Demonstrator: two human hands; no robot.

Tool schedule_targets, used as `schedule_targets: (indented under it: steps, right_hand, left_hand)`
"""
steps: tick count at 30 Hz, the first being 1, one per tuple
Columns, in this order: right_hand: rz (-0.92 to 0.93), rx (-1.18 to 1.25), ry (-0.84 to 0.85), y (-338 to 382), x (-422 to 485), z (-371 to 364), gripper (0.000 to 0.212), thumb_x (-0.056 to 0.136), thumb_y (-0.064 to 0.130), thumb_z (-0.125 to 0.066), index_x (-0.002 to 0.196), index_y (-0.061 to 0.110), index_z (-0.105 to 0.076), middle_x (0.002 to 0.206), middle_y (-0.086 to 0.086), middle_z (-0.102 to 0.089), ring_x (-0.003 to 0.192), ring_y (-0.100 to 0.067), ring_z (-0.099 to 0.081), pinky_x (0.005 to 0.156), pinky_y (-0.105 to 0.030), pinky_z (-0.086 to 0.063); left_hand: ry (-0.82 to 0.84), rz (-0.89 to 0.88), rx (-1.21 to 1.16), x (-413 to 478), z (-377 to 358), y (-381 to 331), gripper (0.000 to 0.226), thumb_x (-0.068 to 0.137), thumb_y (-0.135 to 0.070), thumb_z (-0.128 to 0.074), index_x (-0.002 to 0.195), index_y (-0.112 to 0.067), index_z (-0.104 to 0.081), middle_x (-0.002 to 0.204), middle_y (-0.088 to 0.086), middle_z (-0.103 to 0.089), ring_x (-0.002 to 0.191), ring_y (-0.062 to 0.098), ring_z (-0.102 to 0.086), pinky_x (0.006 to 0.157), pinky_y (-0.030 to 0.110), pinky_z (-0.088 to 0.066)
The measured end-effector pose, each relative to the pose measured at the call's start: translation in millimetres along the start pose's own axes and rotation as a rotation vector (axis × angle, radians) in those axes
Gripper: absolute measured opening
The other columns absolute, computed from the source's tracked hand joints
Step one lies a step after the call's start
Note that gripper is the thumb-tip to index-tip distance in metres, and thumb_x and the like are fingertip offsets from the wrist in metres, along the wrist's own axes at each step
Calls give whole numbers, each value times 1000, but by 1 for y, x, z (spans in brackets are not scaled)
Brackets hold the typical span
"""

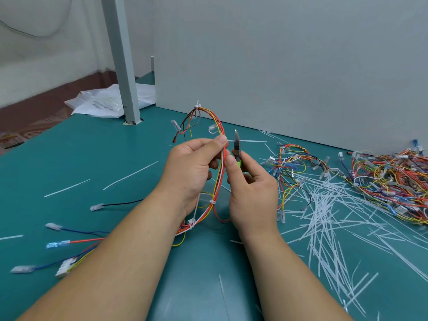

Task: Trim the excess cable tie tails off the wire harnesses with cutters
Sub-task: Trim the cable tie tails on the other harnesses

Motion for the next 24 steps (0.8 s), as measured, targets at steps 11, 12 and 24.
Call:
schedule_targets:
  steps: [11, 12, 24]
  right_hand:
    - [28, -48, 80, 5, -3, -5, 23, 95, 39, -60, 88, 55, -74, 69, 9, -55, 65, -12, -47, 58, -33, -41]
    - [28, -51, 85, 6, -3, -5, 24, 95, 39, -60, 87, 57, -74, 68, 9, -54, 64, -12, -47, 56, -34, -40]
    - [22, -38, 75, 4, -2, -3, 17, 94, 36, -65, 86, 45, -77, 68, 8, -64, 61, -8, -54, 57, -23, -46]
  left_hand:
    - [-83, -96, 153, -3, 0, -2, 22, 90, -27, -76, 69, -21, -77, 71, 5, -63, 57, 6, -49, 48, 14, -42]
    - [-89, -93, 147, -2, 0, -2, 21, 90, -27, -76, 69, -20, -77, 70, 3, -63, 56, 5, -49, 48, 14, -42]
    - [-99, -144, 152, -7, -2, -5, 17, 92, -19, -73, 77, -24, -81, 68, -8, -71, 56, 2, -54, 46, 12, -43]
Point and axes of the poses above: each hand's wrist, its own x-axis towards the middle knuckle, its own z-axis out of the back of the hand, y = z × x, the point moved 2 cm from there along x, towards the middle knuckle
